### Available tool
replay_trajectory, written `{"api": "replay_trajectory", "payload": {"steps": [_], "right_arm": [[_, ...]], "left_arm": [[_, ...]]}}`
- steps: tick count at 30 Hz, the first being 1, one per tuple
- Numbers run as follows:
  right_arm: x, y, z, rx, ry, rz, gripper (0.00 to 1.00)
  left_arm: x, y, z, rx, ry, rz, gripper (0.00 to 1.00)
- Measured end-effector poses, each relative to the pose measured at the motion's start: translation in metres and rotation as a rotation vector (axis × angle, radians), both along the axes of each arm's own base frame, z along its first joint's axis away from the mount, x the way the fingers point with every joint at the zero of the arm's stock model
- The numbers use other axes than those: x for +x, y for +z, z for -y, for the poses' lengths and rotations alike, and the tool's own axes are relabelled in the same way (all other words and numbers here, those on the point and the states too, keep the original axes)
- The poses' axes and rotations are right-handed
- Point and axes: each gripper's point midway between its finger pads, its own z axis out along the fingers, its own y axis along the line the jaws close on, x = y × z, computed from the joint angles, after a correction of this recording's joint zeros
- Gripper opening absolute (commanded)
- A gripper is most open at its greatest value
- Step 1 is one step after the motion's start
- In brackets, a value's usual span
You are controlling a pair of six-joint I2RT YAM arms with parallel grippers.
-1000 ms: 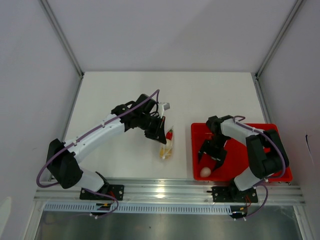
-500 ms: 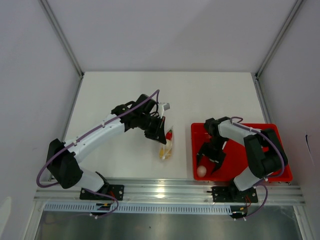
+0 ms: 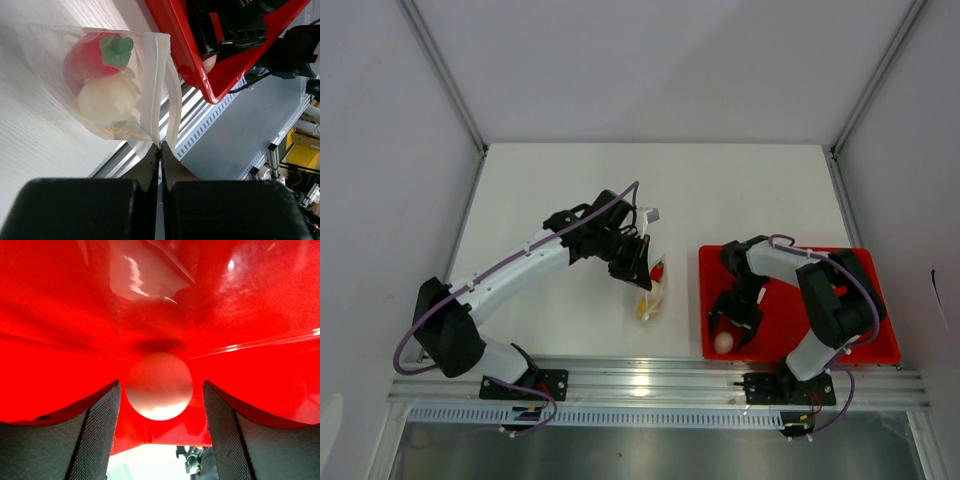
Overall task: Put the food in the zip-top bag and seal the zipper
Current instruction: Pick up the fake food from the bin.
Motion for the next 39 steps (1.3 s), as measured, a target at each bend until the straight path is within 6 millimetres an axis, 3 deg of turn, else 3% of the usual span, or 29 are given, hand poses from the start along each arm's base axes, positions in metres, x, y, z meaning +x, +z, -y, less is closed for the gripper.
{"api": "replay_trajectory", "payload": {"steps": [8,20,25,29,34,39], "right_arm": [[-0.002,-0.006,-0.011,0.024,-0.015,-0.048,0.58],[0.004,-0.005,-0.019,0.038,-0.045,-0.048,0.15],[0.007,-0.005,-0.015,0.017,-0.049,-0.038,0.10],[0.027,0.002,-0.008,-0.022,-0.027,0.037,0.00],[0.066,0.022,0.004,-0.063,0.027,0.239,0.00],[0.077,0.035,0.020,-0.096,0.078,0.383,0.00]], "left_arm": [[-0.001,0.000,-0.002,0.004,0.004,0.005,0.01],[-0.002,-0.001,-0.004,0.004,0.006,0.007,0.01],[-0.002,-0.001,-0.004,0.004,0.006,0.007,0.01],[-0.002,-0.001,-0.004,0.004,0.006,0.007,0.01],[-0.002,-0.002,-0.003,0.006,0.006,0.006,0.01],[0.000,-0.004,-0.003,0.013,0.011,0.006,0.01]]}}
